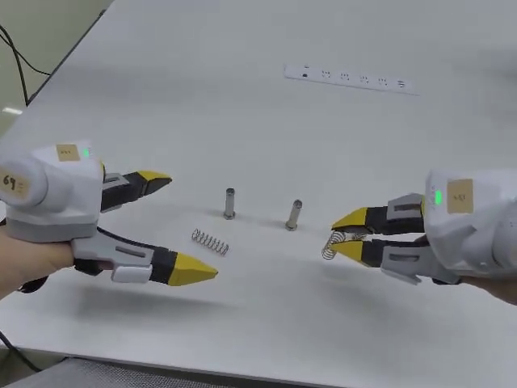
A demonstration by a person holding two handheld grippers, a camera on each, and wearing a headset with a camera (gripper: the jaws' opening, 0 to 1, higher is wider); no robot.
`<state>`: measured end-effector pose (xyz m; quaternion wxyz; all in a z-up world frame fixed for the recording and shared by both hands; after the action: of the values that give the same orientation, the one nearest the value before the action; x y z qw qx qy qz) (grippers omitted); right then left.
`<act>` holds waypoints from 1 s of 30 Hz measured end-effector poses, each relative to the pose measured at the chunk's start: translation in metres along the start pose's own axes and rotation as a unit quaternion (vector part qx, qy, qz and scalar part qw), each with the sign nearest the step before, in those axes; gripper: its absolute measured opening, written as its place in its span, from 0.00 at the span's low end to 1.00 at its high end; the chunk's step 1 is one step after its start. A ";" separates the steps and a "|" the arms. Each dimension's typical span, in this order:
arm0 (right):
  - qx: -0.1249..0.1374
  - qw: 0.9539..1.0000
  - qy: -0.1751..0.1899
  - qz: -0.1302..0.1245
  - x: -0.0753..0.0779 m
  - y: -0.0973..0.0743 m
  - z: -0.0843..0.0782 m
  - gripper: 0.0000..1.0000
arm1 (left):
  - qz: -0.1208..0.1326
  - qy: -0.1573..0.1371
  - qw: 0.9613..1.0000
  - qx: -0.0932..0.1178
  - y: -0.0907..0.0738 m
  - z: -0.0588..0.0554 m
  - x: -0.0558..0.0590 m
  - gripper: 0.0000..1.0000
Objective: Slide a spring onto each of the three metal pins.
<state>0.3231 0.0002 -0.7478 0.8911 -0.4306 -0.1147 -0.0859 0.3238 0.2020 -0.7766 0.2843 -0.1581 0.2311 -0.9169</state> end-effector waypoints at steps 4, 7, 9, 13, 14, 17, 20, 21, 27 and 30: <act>0.005 1.000 -0.002 -0.004 0.007 0.002 0.006 0.07 | -0.001 0.000 1.000 -0.001 0.000 -0.001 0.000 0.98; 0.009 1.000 -0.004 -0.007 0.012 0.003 0.011 0.07 | -0.001 0.000 1.000 -0.001 0.000 -0.001 0.001 0.97; 0.011 1.000 -0.006 -0.009 0.015 0.003 0.014 0.07 | -0.001 -0.001 1.000 -0.002 -0.001 -0.001 0.001 0.97; 0.015 1.000 -0.009 -0.013 0.019 0.003 0.018 0.07 | -0.001 -0.001 1.000 -0.002 -0.001 -0.001 0.002 0.97; 0.017 1.000 -0.009 -0.014 0.020 0.003 0.019 0.07 | -0.001 0.000 1.000 -0.002 -0.001 -0.001 0.002 0.97; 0.020 1.000 -0.011 -0.017 0.023 0.003 0.023 0.07 | 0.000 0.000 1.000 -0.002 -0.001 -0.001 0.002 0.97; 0.022 0.999 -0.012 -0.021 0.028 0.004 0.027 0.07 | 0.002 0.001 1.000 0.000 0.000 0.000 0.002 0.96; 0.023 0.999 -0.012 -0.022 0.029 0.004 0.027 0.07 | 0.002 0.000 1.000 0.001 0.000 0.001 0.003 0.97; 0.027 0.999 -0.012 -0.030 0.037 0.004 0.035 0.07 | -0.001 0.001 1.000 0.000 0.001 0.001 0.003 0.96; 0.031 0.999 -0.012 -0.034 0.042 0.004 0.039 0.07 | -0.002 0.001 1.000 0.001 0.001 0.001 0.004 0.96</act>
<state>0.3595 0.0308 -0.7154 0.8989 -0.4000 -0.1427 -0.1075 0.3221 0.1986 -0.7754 0.2826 -0.1575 0.2303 -0.9178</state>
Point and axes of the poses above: the centre of the closed fingertips' face, and the gripper's own axes: y roughly forward along the fingers, x roughly to its right, z roughly out of its top, the point moved 4 cm from there along -y, roughly backward along the fingers, and after that the axes turned 7 degrees about -x, right-handed, at the moved point
